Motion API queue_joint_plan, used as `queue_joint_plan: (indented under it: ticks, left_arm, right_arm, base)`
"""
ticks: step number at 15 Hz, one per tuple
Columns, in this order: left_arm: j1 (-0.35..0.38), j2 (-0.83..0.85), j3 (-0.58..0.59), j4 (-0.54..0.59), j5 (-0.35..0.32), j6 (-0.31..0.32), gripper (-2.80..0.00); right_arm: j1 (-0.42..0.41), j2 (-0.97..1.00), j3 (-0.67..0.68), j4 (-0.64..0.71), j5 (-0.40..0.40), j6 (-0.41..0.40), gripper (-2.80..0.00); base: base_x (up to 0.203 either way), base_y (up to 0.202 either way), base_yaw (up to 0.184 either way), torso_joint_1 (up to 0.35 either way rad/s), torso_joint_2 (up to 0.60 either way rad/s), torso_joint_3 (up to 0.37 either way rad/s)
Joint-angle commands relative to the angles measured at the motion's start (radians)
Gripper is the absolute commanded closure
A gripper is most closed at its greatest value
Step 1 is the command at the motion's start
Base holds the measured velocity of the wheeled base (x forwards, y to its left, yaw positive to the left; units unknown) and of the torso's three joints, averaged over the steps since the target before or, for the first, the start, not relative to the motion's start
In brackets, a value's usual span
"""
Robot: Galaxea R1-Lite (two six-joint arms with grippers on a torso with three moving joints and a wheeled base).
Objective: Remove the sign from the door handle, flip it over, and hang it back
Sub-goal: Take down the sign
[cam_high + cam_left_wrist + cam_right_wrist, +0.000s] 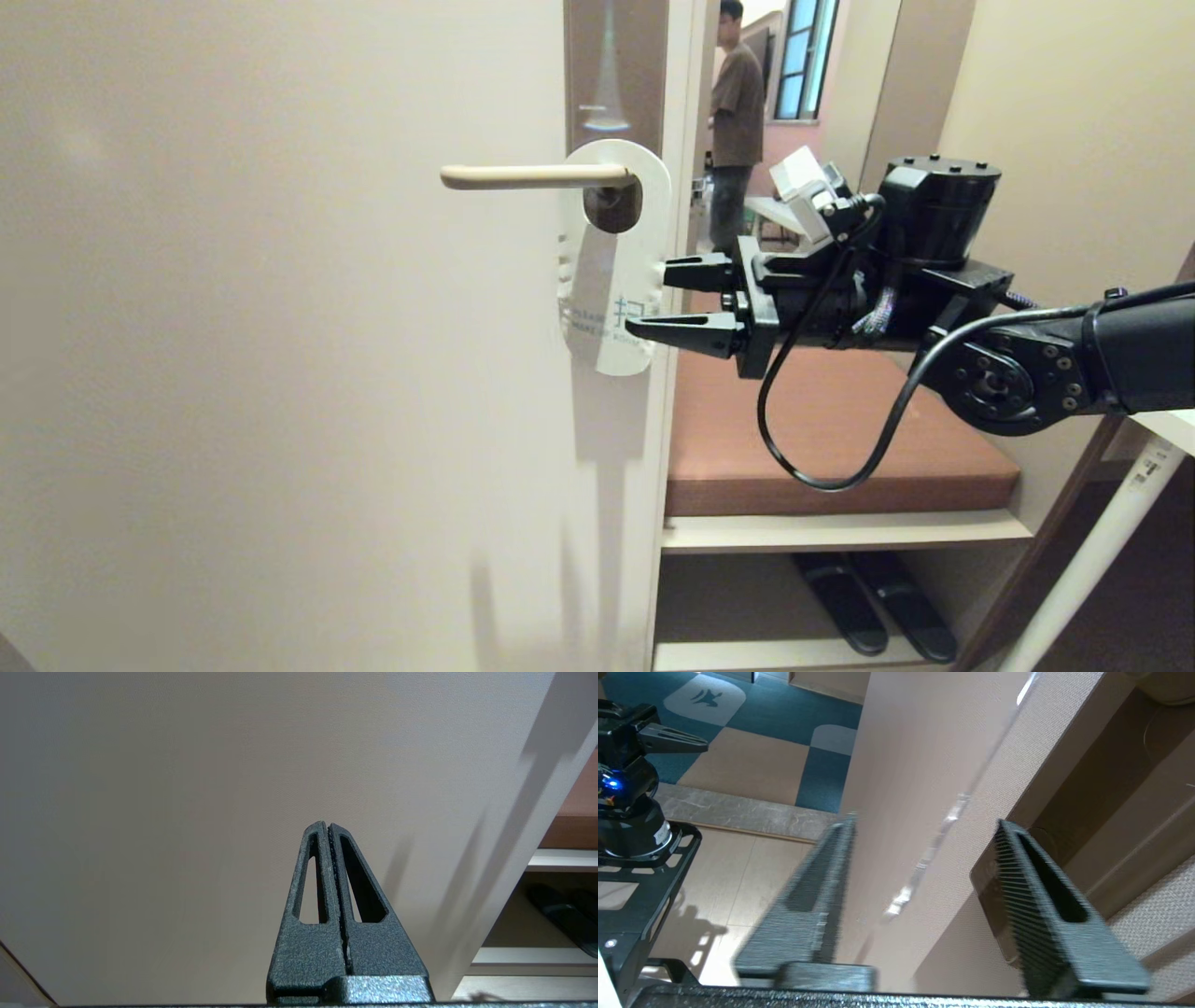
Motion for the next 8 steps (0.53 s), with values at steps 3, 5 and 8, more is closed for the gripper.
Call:
queue_joint_plan:
  ticks: [3,5,8]
  left_arm:
    - [0.0,0.0,0.0,0.0,0.001,-0.001,0.0]
    - [0.0,0.0,0.0,0.0,0.001,-0.001,0.0]
    - [0.0,0.0,0.0,0.0,0.001,-0.001,0.0]
  right_arm:
    - [-0.003,-0.016,0.026,-0.004,0.006,-0.001,-2.8]
    - [-0.004,-0.03,0.037,-0.004,0.006,-0.001,-2.8]
    - [-0.003,-0.039,0.041,-0.001,-0.037,-0.001,-2.8]
  base:
    - [0.0,0.0,0.0,0.0,0.0,0.0]
    - [0.0,0.0,0.0,0.0,0.0,0.0]
    - [0.0,0.0,0.0,0.0,0.0,0.0]
